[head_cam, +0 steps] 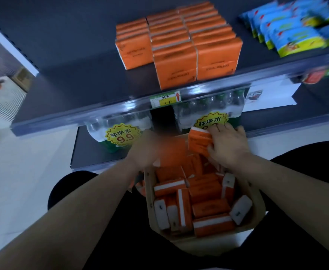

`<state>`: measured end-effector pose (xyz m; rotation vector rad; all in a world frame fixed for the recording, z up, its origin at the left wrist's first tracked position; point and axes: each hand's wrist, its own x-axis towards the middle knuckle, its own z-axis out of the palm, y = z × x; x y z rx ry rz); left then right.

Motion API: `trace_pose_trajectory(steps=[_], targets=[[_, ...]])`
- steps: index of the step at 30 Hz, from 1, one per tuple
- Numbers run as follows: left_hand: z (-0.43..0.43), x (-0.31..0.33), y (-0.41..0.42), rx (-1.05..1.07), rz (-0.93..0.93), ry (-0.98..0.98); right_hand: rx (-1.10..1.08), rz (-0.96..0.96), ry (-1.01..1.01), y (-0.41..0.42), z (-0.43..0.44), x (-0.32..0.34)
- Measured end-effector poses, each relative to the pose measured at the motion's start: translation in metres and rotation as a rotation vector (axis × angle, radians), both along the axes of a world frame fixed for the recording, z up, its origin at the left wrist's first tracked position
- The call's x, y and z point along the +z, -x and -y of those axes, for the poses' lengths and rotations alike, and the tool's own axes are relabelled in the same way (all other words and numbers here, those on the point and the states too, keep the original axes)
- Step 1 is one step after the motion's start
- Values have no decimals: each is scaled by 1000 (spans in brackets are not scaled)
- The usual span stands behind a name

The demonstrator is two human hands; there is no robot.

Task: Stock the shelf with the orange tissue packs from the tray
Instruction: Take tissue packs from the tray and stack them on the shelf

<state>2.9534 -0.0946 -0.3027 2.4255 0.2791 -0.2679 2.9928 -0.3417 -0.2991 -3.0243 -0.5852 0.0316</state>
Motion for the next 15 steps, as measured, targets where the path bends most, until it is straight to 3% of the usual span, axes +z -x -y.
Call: trace_pose_trajectory(steps=[8, 15], targets=[[-6, 63, 23, 29, 194, -89, 48, 98, 7, 19, -3, 64], [-21, 112, 20, 148, 402, -38, 169, 252, -105, 21, -24, 114]])
